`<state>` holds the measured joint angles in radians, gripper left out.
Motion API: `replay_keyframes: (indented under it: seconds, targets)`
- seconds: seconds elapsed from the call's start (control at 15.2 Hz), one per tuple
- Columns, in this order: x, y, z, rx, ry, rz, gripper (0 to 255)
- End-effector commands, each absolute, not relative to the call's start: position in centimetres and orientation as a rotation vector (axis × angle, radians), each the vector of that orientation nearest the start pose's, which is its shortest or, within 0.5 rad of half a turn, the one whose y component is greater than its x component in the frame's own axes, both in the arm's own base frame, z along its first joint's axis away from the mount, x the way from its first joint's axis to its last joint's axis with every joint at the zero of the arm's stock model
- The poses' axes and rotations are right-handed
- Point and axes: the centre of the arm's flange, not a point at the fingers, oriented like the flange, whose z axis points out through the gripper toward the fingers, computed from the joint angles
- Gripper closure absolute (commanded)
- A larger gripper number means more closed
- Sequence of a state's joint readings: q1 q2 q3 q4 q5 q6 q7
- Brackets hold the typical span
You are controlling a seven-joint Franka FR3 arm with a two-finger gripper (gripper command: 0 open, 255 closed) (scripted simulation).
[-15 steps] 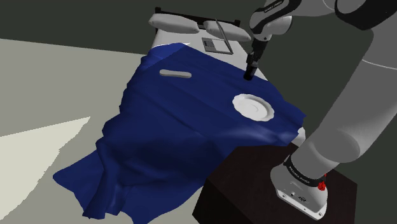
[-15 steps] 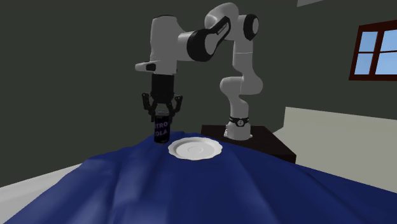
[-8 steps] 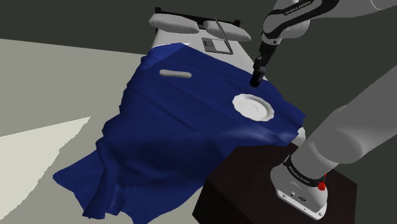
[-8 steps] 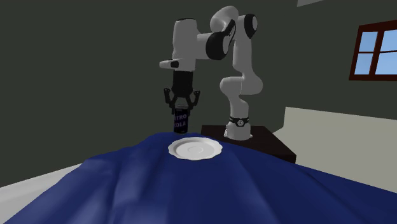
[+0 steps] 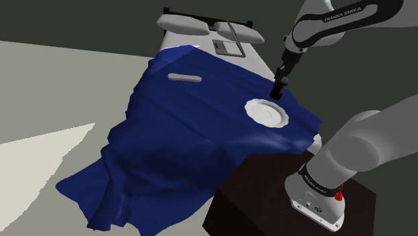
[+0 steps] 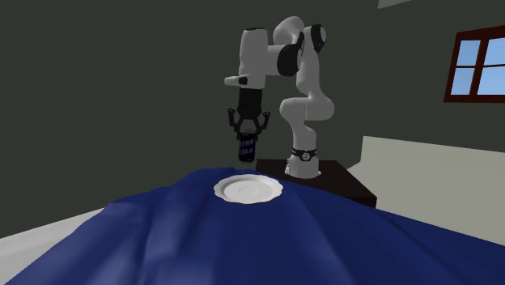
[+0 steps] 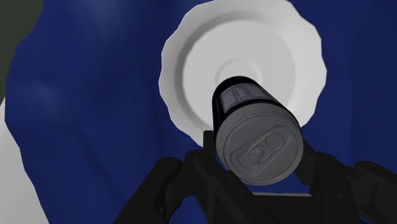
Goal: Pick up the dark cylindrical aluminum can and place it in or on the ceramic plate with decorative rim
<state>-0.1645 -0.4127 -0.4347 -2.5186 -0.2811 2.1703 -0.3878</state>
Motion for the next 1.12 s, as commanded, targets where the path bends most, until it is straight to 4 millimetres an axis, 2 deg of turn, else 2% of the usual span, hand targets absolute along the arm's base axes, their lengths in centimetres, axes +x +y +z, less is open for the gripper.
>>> replay_keyframes:
  seconds: [0.0,1.06]
  targets:
    - [33.8,-24.5,40.5,-3.219,0.043,-0.013,255]
    - [33.8,-24.5,31.8,-3.219,0.043,-0.013,255]
